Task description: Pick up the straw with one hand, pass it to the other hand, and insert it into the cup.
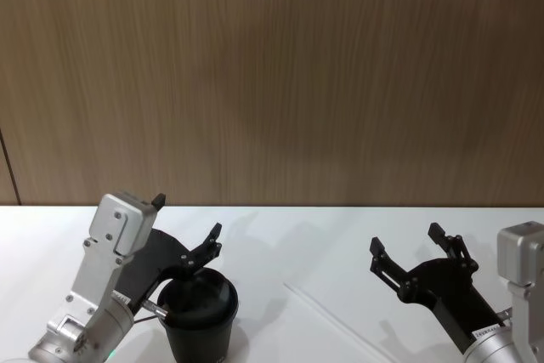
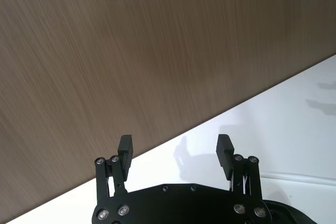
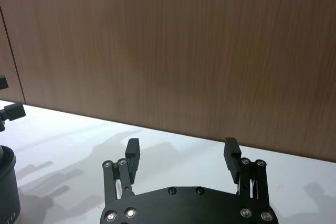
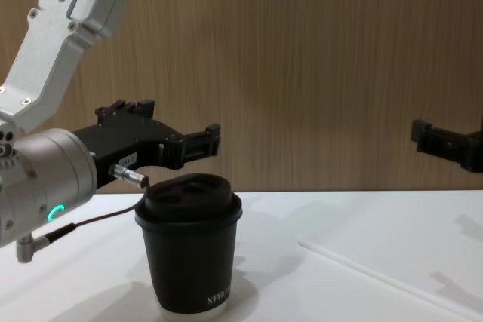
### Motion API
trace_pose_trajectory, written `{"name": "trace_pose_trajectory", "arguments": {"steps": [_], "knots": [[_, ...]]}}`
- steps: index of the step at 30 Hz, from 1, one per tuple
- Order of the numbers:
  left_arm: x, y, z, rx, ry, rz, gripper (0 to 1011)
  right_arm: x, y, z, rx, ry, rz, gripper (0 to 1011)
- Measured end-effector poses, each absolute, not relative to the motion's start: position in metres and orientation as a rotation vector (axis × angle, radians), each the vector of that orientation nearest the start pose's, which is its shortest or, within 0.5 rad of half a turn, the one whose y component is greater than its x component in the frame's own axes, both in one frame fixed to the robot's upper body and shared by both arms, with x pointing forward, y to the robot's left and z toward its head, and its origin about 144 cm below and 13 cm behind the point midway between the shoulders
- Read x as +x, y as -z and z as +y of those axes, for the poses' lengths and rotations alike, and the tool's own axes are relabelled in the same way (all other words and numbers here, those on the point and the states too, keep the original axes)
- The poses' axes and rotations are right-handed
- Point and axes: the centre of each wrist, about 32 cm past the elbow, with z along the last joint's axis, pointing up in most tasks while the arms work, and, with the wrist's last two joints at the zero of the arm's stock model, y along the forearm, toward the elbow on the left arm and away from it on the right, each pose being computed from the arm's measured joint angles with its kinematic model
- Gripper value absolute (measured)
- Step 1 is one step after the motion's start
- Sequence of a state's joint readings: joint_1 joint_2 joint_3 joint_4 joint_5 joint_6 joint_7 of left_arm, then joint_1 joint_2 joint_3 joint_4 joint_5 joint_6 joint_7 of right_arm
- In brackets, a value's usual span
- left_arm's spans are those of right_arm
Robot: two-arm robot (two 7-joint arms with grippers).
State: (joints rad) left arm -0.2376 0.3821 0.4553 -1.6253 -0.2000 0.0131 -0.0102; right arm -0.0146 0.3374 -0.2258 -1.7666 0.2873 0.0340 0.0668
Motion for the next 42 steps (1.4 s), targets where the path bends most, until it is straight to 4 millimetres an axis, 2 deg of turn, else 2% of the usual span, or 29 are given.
{"name": "trace_pose_trajectory", "arguments": {"steps": [26, 42], "knots": [[0.492, -1.204, 0.198, 0.061, -1.124, -0.268, 1000, 0.444, -1.190, -0.240, 0.014, 1.218, -0.070, 1001], [0.492, -1.204, 0.198, 0.061, -1.124, -0.268, 1000, 0.465, -1.207, -0.257, -0.080, 1.076, -0.047, 1001]]}}
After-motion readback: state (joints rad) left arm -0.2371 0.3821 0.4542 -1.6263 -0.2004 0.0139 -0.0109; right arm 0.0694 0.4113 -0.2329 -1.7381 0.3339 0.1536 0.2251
